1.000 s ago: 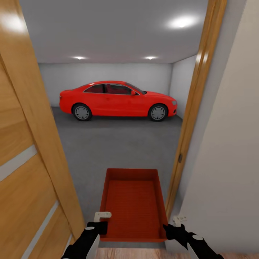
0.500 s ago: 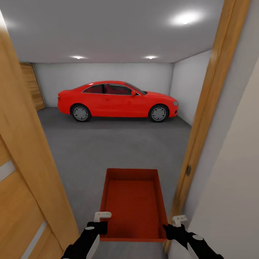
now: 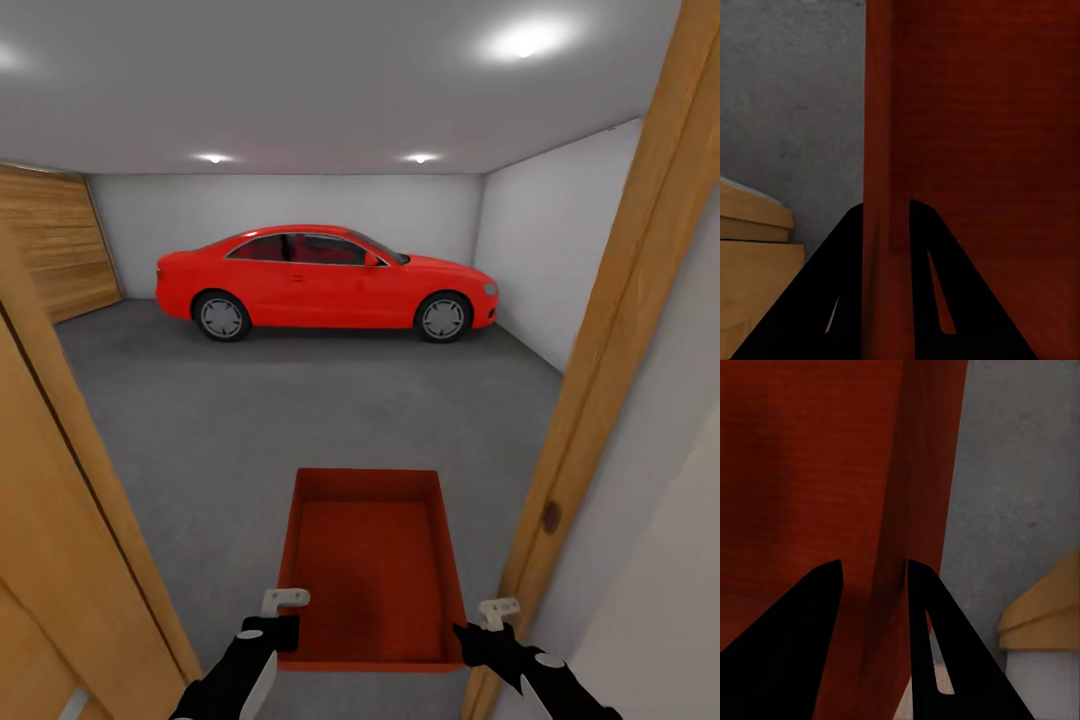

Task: Move the two storage containers from the living room to the garage. In the garage, place one container on the floor and stack the other container on top of it (either order is fine).

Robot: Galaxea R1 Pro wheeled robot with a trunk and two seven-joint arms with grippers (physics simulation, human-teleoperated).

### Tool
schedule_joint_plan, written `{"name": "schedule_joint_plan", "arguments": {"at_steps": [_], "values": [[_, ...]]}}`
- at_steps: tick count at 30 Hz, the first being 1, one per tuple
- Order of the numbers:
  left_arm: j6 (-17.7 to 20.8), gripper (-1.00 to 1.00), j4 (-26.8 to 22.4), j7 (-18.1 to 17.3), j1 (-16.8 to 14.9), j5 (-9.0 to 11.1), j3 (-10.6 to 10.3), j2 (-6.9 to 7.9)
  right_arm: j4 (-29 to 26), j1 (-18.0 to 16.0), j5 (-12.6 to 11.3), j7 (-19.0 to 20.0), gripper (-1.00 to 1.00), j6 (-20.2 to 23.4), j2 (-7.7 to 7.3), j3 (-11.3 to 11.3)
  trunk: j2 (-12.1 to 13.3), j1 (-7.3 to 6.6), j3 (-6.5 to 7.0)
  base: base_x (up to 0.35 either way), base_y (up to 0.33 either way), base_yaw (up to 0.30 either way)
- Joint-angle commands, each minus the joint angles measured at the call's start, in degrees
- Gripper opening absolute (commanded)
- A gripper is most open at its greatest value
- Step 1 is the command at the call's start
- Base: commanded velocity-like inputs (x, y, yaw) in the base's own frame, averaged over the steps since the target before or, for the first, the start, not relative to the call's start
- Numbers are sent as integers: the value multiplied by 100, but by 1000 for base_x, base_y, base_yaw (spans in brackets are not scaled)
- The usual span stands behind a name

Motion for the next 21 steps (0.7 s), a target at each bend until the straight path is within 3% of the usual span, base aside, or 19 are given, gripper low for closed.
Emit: {"name": "schedule_joint_plan", "arguments": {"at_steps": [1, 12, 21], "values": [[42, -100, -219, 14, -9, -87, 333, -8, -10, 3, 80, 10, -100, 19, -7, 59, -10, 4, -11, 96, 0, 0], [40, -100, -219, 14, -9, -87, 338, -16, -10, 3, 80, 8, -100, 19, -7, 52, -10, 4, -11, 12, 1, 0], [40, -100, -219, 14, -9, -87, 338, -16, -10, 3, 88, 8, -100, 15, -7, 52, -10, 4, -11, 38, 119, 0]]}}
